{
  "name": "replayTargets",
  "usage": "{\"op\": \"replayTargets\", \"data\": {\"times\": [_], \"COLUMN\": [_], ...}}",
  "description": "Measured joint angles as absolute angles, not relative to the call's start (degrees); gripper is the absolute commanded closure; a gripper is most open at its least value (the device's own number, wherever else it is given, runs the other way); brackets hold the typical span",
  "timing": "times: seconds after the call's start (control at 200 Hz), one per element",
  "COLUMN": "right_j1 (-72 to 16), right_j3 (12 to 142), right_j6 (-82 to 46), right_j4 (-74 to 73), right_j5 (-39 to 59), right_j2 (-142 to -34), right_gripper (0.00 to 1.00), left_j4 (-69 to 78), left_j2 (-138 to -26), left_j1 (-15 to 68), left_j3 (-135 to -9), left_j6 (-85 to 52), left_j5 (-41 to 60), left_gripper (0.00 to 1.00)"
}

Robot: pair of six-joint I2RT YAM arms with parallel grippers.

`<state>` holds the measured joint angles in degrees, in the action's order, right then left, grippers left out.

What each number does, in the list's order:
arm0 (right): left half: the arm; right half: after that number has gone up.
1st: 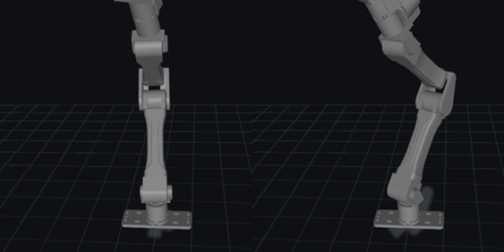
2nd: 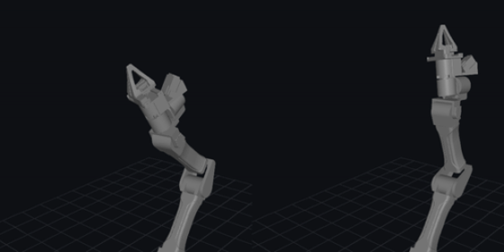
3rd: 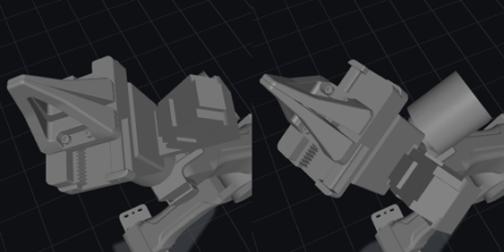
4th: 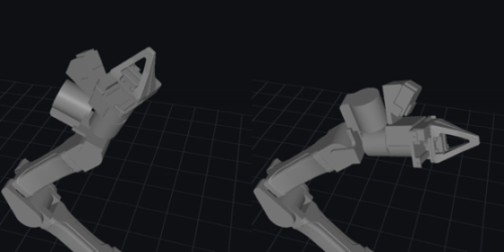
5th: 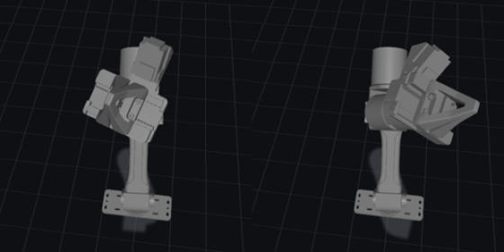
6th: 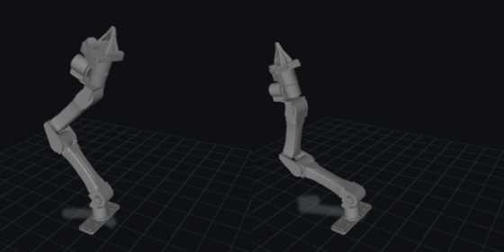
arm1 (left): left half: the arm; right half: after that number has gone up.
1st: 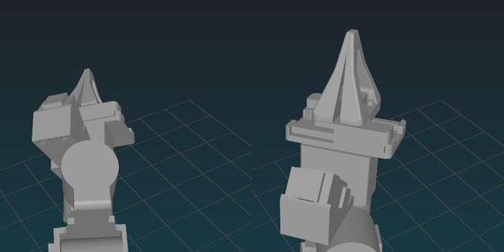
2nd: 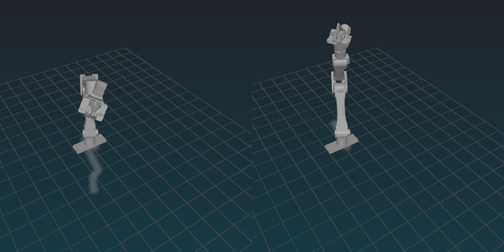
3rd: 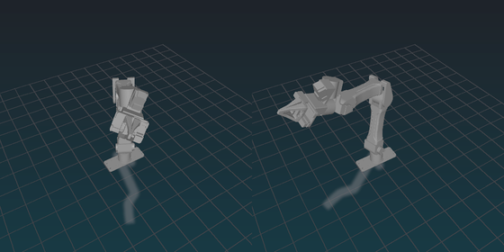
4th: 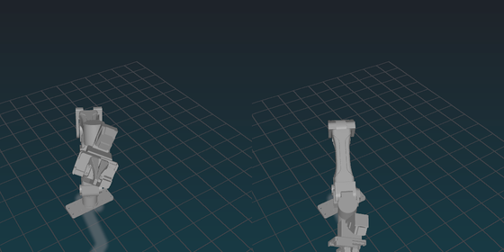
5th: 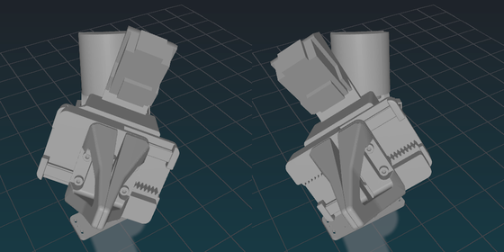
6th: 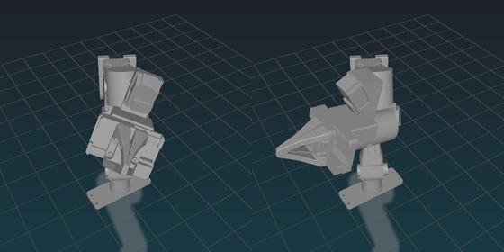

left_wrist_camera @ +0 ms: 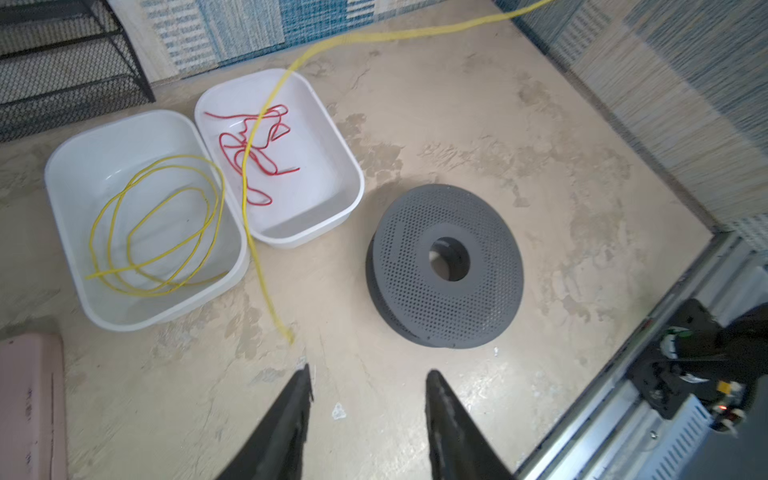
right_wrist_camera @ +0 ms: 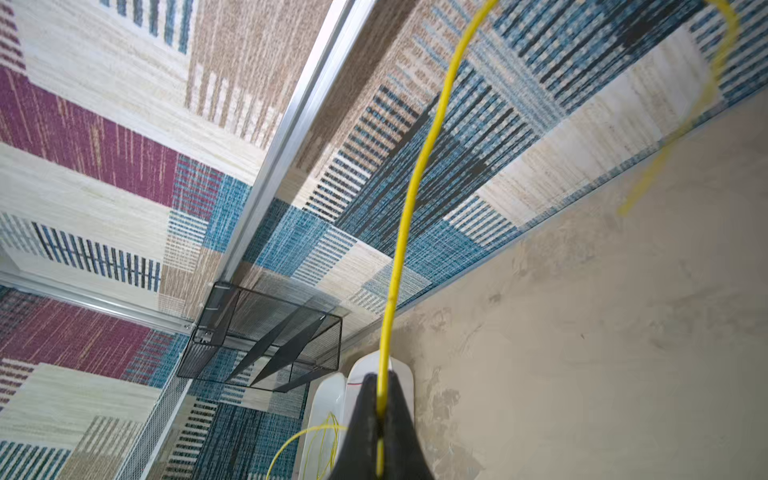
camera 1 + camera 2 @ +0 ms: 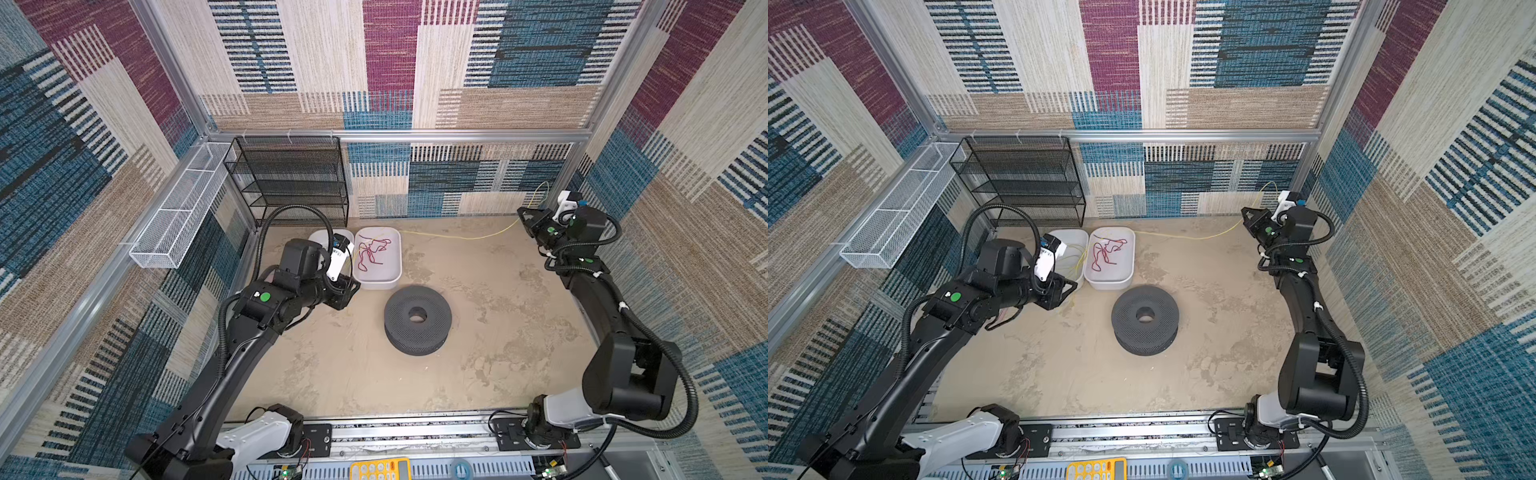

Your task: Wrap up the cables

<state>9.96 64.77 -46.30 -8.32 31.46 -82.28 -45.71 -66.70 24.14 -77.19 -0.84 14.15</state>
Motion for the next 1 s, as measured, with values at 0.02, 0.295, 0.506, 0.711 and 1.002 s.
{"op": "replayTargets", "data": {"times": [0.02, 0.295, 0.506, 0.711, 1.002], "right_j1": [9.3, 0.19, -2.81, -3.46, -4.05], "right_j3": [64.03, 57.52, 54.48, 52.21, 51.57], "right_j6": [-46.24, -44.93, -44.95, -44.99, -45.01], "right_j4": [-8.25, -6.46, -5.58, -5.04, -4.64], "right_j5": [31.38, 27.88, 26.39, 25.52, 25.74], "right_j2": [-81.6, -73.41, -68.75, -66.74, -65.76], "right_gripper": [1.0, 1.0, 1.0, 1.0, 1.0], "left_j4": [-45.32, -35.59, -15.64, -2.42, 3.95], "left_j2": [-67.48, -83.92, -94.85, -103.98, -112.92], "left_j1": [24.43, 37.65, 41.8, 44.14, 45.65], "left_j3": [-78.13, -89.23, -86.85, -92.6, -99.15], "left_j6": [-1.28, -3.68, -3.92, -4.19, -4.58], "left_j5": [14.83, 20.12, 22.48, 24.71, 26.83], "left_gripper": [0.55, 0.46, 0.47, 0.51, 0.6]}}
